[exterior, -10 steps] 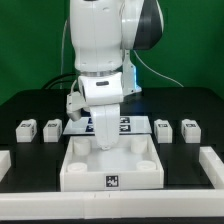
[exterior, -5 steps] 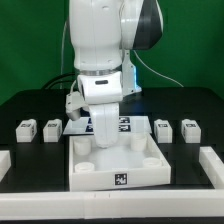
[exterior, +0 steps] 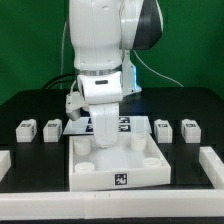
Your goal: Assemble one leg
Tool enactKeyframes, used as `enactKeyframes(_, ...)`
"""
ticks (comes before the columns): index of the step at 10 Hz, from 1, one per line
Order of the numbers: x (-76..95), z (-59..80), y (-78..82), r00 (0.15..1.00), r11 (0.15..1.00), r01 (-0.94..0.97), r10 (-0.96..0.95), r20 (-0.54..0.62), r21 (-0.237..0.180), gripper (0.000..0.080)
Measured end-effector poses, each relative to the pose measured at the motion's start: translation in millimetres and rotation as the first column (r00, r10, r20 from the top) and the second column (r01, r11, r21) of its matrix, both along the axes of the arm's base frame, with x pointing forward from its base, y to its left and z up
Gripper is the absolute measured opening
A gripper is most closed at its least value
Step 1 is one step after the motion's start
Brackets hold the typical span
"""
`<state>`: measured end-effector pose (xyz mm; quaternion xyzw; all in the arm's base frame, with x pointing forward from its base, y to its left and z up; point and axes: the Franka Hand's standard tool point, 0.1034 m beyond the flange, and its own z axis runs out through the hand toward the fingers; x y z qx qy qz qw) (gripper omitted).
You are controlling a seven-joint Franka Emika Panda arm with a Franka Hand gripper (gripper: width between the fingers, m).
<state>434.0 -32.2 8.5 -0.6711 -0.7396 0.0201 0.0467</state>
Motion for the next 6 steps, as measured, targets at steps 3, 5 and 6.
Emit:
enactKeyframes(3, 27.6, 0.7, 36.0, 0.995, 0.995, 0.095, -0.095, 0.023, 0.007, 0.0068)
enactKeyframes(5, 48.4, 2.3, 65.3, 0.991, 0.992, 0.127, -0.128, 0.036, 0.016, 0.0067)
enactKeyframes(6, 54.0, 1.1, 71.2, 0.992, 0.993, 0.119, -0.119, 0.041, 0.019, 0.0066)
